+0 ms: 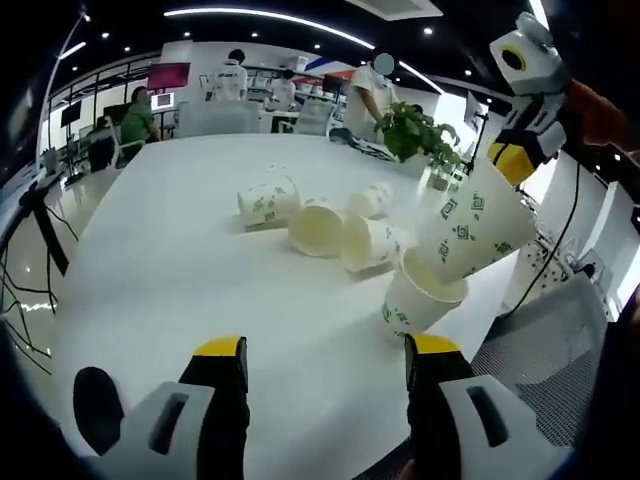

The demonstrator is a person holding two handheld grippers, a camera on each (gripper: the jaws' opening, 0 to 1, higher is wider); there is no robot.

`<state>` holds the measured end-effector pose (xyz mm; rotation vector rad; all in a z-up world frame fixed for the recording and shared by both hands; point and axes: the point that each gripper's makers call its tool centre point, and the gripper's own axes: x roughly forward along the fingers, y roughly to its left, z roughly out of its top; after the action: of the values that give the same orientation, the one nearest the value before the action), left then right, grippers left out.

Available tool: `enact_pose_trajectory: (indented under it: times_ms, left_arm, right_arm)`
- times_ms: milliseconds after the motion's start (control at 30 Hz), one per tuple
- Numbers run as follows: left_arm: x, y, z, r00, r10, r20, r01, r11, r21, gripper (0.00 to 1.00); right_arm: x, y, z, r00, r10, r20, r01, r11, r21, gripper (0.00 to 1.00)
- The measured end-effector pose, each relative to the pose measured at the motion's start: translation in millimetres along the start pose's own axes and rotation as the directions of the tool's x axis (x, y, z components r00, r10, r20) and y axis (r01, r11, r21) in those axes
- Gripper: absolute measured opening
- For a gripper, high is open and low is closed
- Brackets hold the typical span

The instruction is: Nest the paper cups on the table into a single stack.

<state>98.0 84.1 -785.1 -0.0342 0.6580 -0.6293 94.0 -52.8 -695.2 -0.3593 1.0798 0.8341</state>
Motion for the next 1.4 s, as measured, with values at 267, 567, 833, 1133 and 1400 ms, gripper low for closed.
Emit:
enact_pose_trajectory:
  times_ms: [267,567,833,1133,1400]
  left_arm:
    - [1,1.1,-0.1,1.000,0.001,-0.001,-0.001,1.000,-0.003,0.62]
    - [1,1.9,-0.2,1.000,0.003,-0.002,-0.003,1.000,-0.009,0.62]
    - [2,1.3,-0.5,1.000,0.001,-0.006,-0.001,1.000,-0.005,0.62]
    - [2,2.7,-2.2,1.000,0.006,-0.012,-0.006,1.000,-0.010,0.62]
    - [2,4.0,-2.7,1.000,0.008,-0.013,-0.009,1.000,-0.012,0.62]
  right_arm:
    - [13,-1,-4.0,0.999,-0.003,-0.041,0.002,1.000,-0.012,0.00]
    - [33,-1,-8.8,0.996,0.002,-0.085,-0.003,1.000,-0.012,0.00]
    - [45,-9,-6.8,0.995,-0.006,-0.100,0.006,1.000,-0.005,0.00]
    - [58,-16,-7.7,0.992,-0.009,-0.122,0.009,1.000,-0.003,0.00]
    - [70,-17,-10.9,0.991,-0.009,-0.133,0.009,1.000,0.003,0.00]
